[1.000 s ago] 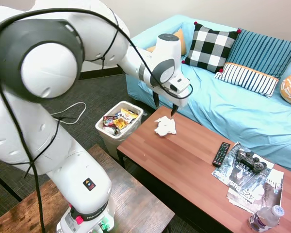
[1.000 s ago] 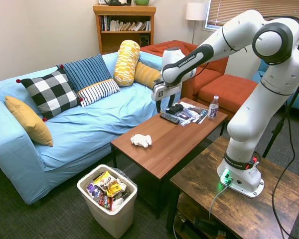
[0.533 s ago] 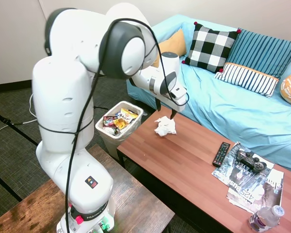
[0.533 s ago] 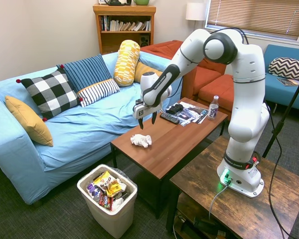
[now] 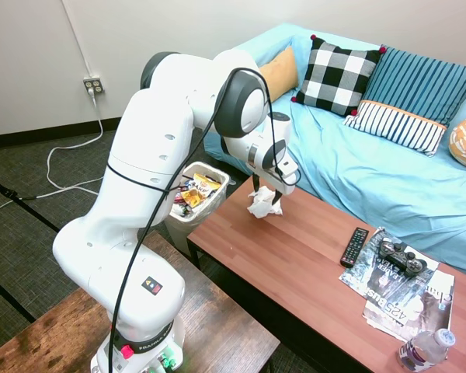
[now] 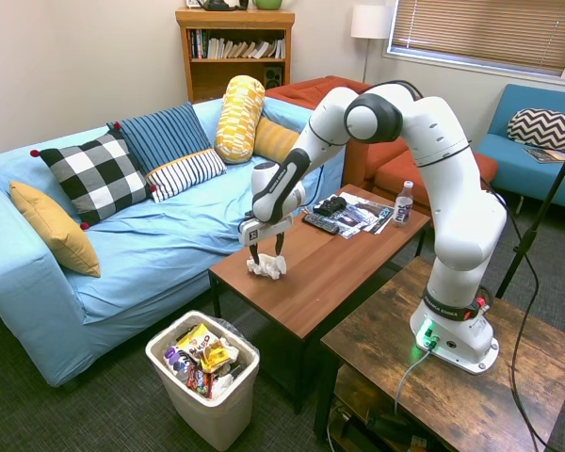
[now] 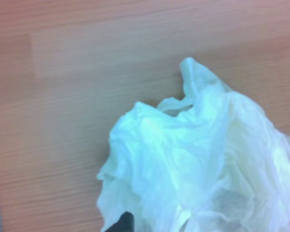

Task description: Throw the tissue in the trash bin

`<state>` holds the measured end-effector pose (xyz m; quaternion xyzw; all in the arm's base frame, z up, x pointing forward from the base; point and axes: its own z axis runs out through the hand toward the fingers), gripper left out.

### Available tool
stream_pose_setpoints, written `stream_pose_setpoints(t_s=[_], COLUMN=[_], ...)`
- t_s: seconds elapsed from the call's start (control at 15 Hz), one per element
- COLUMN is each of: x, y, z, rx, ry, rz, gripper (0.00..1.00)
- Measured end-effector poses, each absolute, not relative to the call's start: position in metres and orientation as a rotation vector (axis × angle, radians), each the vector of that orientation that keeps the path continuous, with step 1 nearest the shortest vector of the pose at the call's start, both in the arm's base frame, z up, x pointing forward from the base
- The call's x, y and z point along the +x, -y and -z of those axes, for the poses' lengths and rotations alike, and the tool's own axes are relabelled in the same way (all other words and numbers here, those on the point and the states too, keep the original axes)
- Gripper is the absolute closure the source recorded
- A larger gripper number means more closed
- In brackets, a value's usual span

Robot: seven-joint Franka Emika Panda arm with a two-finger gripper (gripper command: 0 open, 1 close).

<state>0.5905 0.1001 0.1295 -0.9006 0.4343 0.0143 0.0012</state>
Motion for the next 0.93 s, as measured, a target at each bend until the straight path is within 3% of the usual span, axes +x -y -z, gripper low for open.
stream_pose_setpoints(t_s=[0.07, 0.13, 0.93], x=[0.594, 0.596, 0.598], y=[-0.099, -0.100, -0.100], z=[-0.121, -0.113, -0.089], rx=[-2.830, -2.829, -2.807], ry=[-1.365, -1.363, -1.363], rz=[-0.045, -0.045, -0.106], gripper=[0.00, 1.00, 1.00])
